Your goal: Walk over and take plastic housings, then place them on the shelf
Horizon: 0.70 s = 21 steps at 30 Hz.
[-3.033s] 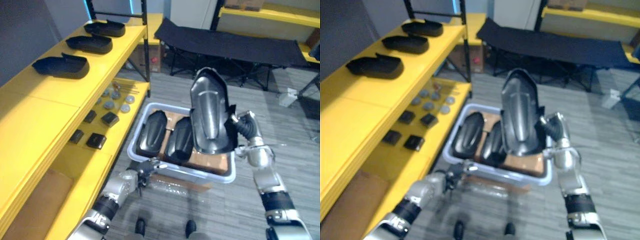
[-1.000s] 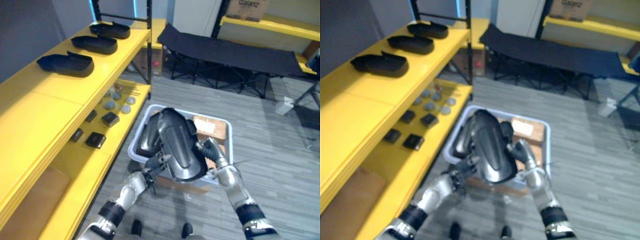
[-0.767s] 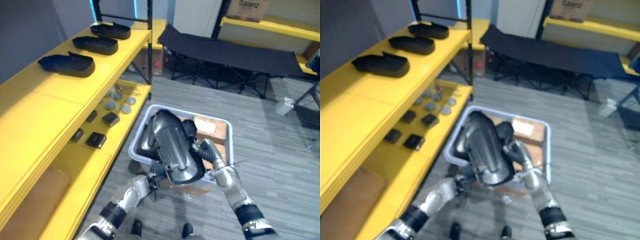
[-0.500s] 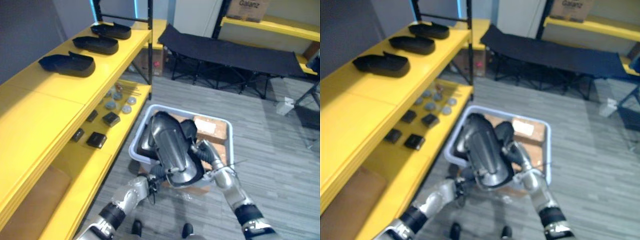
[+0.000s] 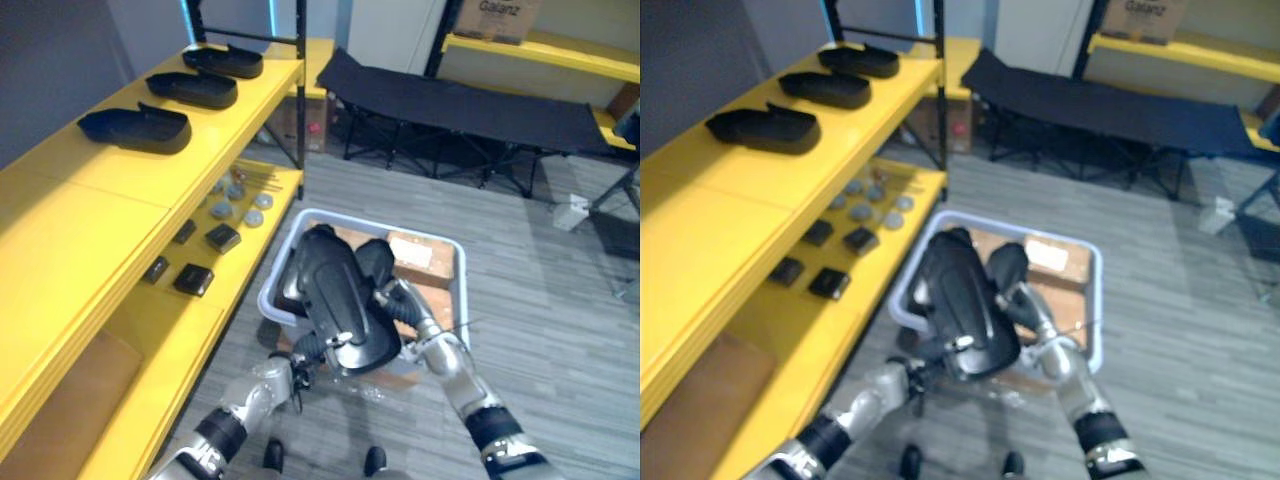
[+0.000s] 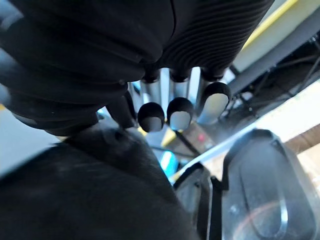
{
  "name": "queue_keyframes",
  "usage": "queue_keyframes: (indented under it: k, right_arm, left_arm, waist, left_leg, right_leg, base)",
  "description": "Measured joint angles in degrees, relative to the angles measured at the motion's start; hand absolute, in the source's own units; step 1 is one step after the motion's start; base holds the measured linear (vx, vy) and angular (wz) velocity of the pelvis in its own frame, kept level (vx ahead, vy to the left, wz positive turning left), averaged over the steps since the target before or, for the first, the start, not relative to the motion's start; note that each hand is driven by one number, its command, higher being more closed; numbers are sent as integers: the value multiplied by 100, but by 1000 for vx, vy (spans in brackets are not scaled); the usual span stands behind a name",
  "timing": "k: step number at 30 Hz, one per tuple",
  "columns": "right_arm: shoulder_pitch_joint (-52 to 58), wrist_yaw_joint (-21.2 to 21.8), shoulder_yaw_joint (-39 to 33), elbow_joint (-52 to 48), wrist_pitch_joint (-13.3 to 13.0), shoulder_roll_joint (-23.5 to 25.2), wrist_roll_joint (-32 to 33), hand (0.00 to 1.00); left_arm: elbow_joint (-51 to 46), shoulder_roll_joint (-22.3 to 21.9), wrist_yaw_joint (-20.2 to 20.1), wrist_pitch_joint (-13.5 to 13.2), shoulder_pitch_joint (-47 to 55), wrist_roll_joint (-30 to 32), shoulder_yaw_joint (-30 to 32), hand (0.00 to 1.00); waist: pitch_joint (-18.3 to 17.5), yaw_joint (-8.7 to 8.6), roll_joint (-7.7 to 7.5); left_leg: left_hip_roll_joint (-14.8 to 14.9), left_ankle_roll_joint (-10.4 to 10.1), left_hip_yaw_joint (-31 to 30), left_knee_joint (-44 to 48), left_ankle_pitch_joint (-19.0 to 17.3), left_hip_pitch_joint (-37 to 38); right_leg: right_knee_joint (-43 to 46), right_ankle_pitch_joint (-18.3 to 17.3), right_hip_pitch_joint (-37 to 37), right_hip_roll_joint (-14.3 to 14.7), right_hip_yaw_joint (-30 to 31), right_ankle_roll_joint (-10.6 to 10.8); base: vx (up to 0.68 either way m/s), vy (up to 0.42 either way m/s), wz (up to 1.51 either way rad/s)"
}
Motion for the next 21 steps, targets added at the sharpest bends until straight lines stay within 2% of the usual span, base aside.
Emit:
queue_keyframes:
  k: [2,4,5,10,15,16,21]
  right_arm:
    - [-2,-8,1,-16,-30,25,2,100]
    - [-1,-12,11,-22,-73,40,1,100]
    - [-2,-15,19,-23,-94,44,2,100]
    - [84,-151,34,-171,-170,100,122,100]
    - [176,-255,24,-422,-381,54,328,100]
    - [268,-268,-21,-524,-499,4,348,0]
    - [503,-266,-20,-682,-766,-169,604,0]
  left_arm:
    - [-1,0,79,-68,22,10,6,100]
    - [-8,-2,143,-282,99,230,23,100]
    - [-12,-2,157,-309,116,262,32,100]
    - [-181,0,312,-617,208,1178,264,100]
    - [-552,3,330,-648,251,1694,473,100]
    - [-682,3,353,-648,254,1934,508,100]
    - [-1094,8,452,-633,251,2712,580,100]
  waist:
    - [0,2,0]
    - [0,3,0]
    - [0,3,0]
    - [0,22,-1]
    - [-7,21,-12]
    - [-11,19,-18]
    - [-36,4,-55]
  left_leg:
    - [0,0,0,0,0,0]
    - [1,0,2,-1,-1,0]
    - [2,0,2,-1,-1,0]
    - [22,0,12,-1,-4,0]
    - [48,10,25,-1,-17,-1]
    - [51,7,26,0,-23,0]
    - [57,8,30,1,-29,-9]
  right_leg:
    - [0,0,1,0,0,0]
    - [0,-2,1,0,0,1]
    - [0,-3,1,0,0,1]
    - [1,-9,1,-1,7,4]
    - [28,-15,-16,3,22,-5]
    - [50,-17,-24,3,24,-7]
    - [92,-23,-57,3,38,-18]
  base:
    - [0,0,0]
    - [0,0,0]
    - [0,0,0]
    - [0,0,0]
    - [0,0,0]
    - [0,0,0]
    - [0,0,0]
